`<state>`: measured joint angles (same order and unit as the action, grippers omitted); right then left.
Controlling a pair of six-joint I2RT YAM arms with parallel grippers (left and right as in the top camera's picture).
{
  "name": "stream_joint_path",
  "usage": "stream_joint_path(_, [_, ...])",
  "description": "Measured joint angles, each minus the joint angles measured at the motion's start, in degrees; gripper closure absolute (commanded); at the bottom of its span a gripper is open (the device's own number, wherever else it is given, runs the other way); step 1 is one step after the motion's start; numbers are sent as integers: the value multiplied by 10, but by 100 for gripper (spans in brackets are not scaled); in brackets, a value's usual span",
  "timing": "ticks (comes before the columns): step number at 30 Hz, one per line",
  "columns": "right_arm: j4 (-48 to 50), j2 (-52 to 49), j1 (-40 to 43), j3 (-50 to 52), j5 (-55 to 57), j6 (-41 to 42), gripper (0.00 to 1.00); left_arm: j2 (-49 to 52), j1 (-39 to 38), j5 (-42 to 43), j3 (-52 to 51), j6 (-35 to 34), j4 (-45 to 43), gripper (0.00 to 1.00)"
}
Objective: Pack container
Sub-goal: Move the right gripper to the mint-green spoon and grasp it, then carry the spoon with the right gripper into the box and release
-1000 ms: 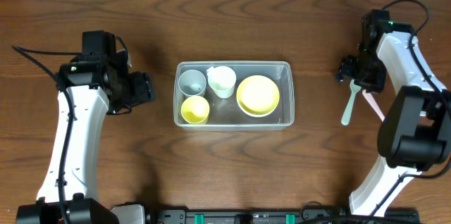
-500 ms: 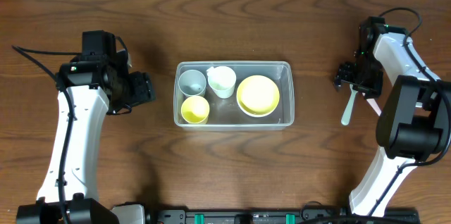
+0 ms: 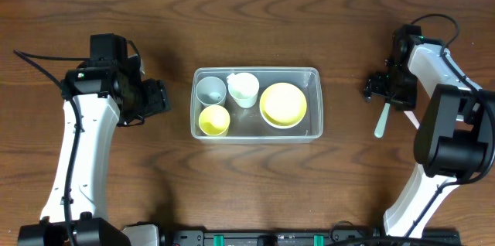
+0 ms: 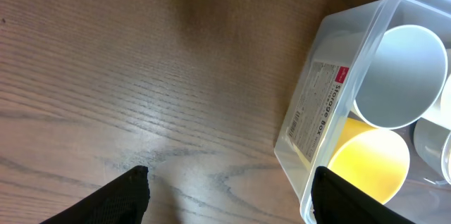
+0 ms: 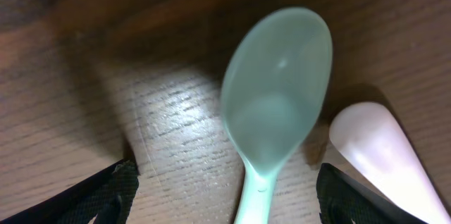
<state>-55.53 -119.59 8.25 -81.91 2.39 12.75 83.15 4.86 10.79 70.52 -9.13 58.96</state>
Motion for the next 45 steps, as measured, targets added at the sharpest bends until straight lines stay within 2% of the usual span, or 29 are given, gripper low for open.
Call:
stream_joint_path(11, [12,3,0,7,-12,-15,17,0,0,0,0,0,0,26])
stream_joint_path(19, [4,3,2,8,-27,-18,40,0,0,0,0,0,0,26])
stream_joint_path(25, [-1,3,2,9,-26,-21,63,0,0,0,0,0,0,26])
stream_joint_path(31, [-2,3,2,9,-26,-22,77,0,0,0,0,0,0,26])
stream_joint_path(38, [-3,3,2,9,-26,-21,80,0,0,0,0,0,2,26])
stream_joint_path(45, [-3,3,2,9,-24,-22,89,0,0,0,0,0,2,26])
